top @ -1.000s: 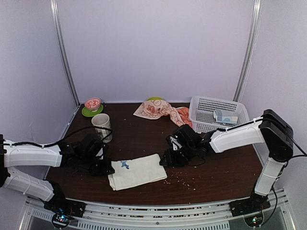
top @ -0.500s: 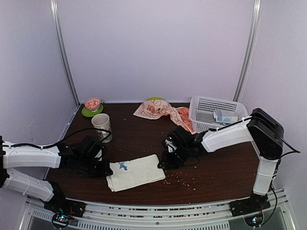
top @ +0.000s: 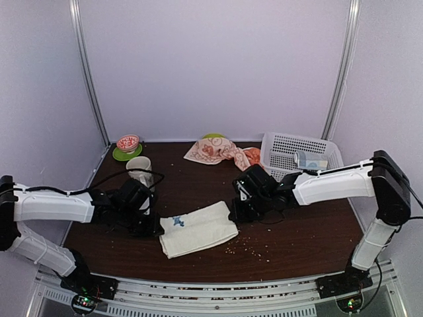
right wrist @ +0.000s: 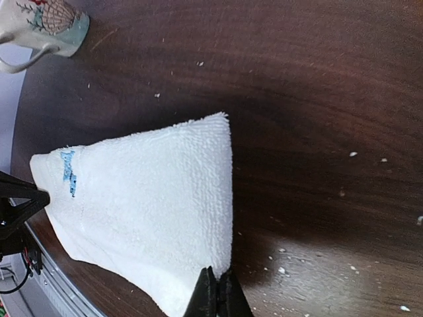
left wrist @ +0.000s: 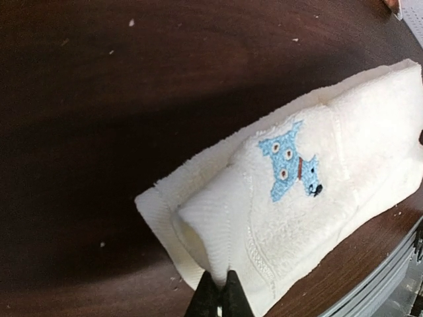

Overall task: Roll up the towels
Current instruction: Smooth out the towel at the center of the board.

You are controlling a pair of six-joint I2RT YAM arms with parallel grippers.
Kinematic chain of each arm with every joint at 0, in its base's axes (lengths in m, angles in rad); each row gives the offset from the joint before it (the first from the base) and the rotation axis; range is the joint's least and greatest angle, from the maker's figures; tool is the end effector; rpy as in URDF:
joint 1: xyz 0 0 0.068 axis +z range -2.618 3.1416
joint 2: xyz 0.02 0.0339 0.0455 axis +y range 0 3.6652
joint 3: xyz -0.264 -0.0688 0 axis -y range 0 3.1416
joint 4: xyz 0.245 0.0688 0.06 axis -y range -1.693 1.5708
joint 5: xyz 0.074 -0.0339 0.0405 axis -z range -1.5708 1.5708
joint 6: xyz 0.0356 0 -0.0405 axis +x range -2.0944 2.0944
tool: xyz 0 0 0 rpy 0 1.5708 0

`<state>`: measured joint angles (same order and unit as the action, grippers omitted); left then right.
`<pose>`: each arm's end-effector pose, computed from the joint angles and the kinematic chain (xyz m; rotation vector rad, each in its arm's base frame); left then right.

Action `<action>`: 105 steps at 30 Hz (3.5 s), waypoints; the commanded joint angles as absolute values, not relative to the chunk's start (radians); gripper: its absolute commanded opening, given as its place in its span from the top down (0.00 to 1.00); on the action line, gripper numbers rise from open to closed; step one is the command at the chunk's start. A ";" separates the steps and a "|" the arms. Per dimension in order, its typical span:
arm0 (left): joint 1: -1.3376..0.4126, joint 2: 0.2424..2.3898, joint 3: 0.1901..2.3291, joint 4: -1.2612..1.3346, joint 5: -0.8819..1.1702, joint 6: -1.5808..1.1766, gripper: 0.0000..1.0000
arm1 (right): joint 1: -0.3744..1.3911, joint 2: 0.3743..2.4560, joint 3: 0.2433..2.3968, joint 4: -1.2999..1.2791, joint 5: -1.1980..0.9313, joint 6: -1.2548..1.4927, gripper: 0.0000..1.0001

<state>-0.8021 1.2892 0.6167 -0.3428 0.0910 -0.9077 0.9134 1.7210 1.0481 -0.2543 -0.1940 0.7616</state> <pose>0.1599 -0.1700 0.1684 -0.1101 2.7630 -0.6774 0.2108 0.2843 0.1816 -0.2947 2.7097 0.8522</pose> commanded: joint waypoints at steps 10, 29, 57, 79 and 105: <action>-0.822 1.563 0.832 -0.227 0.203 -0.807 1.00 | 0.898 1.620 0.957 -0.419 0.063 0.750 1.00; -0.826 1.621 0.881 -0.275 0.155 -0.800 0.96 | 0.837 1.550 0.951 -0.413 -0.046 0.681 0.53; -0.757 1.768 0.997 -0.249 0.222 -0.724 1.00 | 0.906 1.646 0.789 -0.164 -0.295 0.742 0.68; -0.741 1.606 1.043 -0.362 0.197 -0.625 0.45 | 0.773 1.558 0.936 -0.225 -0.225 0.678 0.60; -0.802 1.670 0.783 -0.235 0.247 -0.656 0.72 | 0.696 1.850 1.045 -0.039 -0.404 0.847 0.68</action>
<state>-0.8036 1.6623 0.8227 -0.2100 0.2512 -0.6498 0.6979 1.8942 1.0554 -0.0433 -0.3817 0.8520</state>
